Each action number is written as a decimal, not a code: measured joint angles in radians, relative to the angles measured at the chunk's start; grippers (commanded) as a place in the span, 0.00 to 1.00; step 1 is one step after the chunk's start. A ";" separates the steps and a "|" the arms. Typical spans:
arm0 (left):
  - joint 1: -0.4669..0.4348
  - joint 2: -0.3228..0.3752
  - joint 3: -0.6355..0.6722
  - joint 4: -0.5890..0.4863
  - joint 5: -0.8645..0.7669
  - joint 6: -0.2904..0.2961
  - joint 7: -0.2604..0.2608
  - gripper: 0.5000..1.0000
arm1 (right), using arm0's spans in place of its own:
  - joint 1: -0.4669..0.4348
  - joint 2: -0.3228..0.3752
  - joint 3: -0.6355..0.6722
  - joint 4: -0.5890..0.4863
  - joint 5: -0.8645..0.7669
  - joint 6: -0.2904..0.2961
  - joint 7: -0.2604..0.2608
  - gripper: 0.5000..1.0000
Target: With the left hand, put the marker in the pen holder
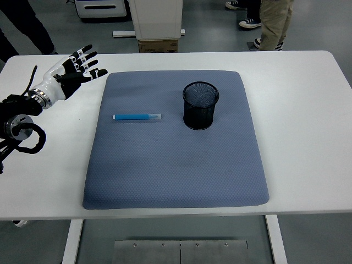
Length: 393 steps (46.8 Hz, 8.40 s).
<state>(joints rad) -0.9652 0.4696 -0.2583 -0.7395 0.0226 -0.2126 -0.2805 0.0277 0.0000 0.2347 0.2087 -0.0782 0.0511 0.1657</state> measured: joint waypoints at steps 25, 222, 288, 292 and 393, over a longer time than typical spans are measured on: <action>-0.290 0.014 0.557 0.002 -0.009 0.005 0.000 1.00 | 0.000 0.000 0.000 0.000 0.000 0.000 0.000 1.00; -0.716 -0.470 1.357 -0.052 0.471 0.043 0.057 0.52 | 0.000 0.000 0.000 0.000 0.000 0.000 0.000 1.00; -0.688 -0.470 1.341 -0.055 0.471 0.042 0.061 0.11 | 0.000 0.000 0.000 0.000 0.000 0.001 0.000 1.00; -0.688 -0.470 1.341 -0.055 0.471 0.042 0.061 0.07 | 0.001 0.000 0.000 0.000 0.000 0.001 0.000 1.00; -0.685 -0.470 1.308 -0.044 0.487 0.042 0.061 0.01 | 0.000 0.000 0.000 0.000 0.000 0.000 0.000 1.00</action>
<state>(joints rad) -1.6506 0.0000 1.0501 -0.7837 0.5095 -0.1703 -0.2194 0.0279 0.0000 0.2346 0.2086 -0.0782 0.0513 0.1657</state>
